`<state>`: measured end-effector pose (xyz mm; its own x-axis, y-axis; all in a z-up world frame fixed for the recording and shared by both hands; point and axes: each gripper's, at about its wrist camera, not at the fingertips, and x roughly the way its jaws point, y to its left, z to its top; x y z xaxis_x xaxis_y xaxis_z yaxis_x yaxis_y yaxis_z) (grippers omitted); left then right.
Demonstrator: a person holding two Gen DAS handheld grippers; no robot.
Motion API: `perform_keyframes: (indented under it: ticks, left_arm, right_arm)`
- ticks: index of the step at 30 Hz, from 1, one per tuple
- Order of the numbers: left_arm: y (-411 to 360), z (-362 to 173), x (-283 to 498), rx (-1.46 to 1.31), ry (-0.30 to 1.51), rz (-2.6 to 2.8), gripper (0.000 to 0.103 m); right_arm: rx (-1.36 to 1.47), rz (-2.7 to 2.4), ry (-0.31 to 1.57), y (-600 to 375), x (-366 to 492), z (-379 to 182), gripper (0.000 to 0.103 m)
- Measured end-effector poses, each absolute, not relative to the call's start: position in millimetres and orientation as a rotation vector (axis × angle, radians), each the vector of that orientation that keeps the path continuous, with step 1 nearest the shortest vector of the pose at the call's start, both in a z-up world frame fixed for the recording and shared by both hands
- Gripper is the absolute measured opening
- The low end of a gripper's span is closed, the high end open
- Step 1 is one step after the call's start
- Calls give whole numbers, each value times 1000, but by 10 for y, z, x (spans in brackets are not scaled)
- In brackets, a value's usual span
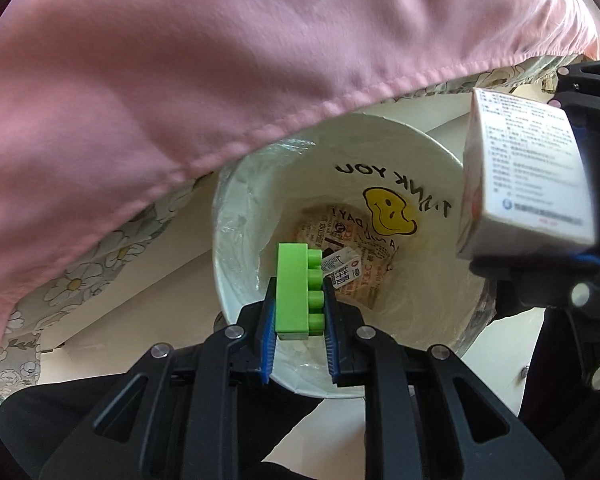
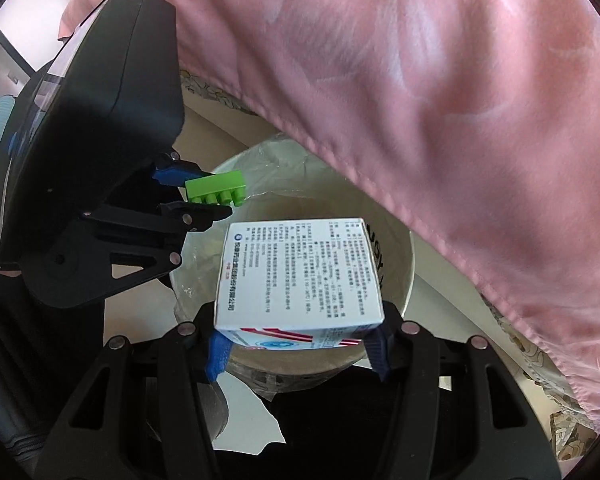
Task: Collect trash
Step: 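Carry the green block and white box down over the trash bin, then open both tools to drop the block and box into the bin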
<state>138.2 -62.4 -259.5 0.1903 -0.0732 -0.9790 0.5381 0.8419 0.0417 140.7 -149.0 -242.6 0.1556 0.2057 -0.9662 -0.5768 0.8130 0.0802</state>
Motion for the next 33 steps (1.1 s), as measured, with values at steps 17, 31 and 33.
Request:
perform_keyframes:
  ticks: [17, 31, 33]
  left_arm:
    - [-714, -3050, 1499, 400, 1442, -458, 28]
    - [-793, -3236, 1454, 403, 1488, -464, 96]
    - [-788, -3242, 1446, 403, 1488, -458, 96]
  right_arm:
    - [-363, 574, 1359, -1344, 1516, -2661, 61]
    - [-383, 523, 1373, -1283, 1498, -2737, 96]
    - [-380, 520, 1373, -1287, 1519, -2718, 96]
